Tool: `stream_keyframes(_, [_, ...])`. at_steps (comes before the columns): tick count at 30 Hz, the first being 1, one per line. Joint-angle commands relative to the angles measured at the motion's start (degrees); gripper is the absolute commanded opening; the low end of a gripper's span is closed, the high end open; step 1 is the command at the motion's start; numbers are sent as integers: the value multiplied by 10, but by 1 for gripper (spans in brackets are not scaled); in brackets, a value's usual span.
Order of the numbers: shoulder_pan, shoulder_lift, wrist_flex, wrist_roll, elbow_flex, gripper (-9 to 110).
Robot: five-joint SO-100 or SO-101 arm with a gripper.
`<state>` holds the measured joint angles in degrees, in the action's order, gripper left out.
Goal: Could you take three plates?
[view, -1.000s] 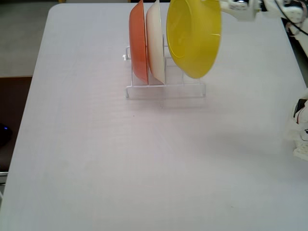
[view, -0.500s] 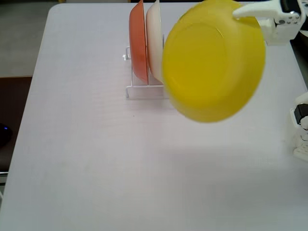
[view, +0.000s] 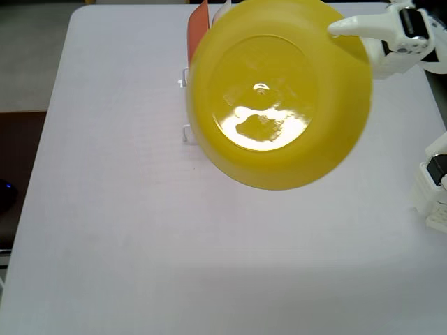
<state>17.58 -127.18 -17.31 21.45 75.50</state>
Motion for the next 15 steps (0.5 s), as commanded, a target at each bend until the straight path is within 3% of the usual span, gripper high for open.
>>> stream_keyframes(1, [6, 4, 36, 3, -12, -1])
stream_keyframes(15, [4, 14, 44, 4, -7, -1])
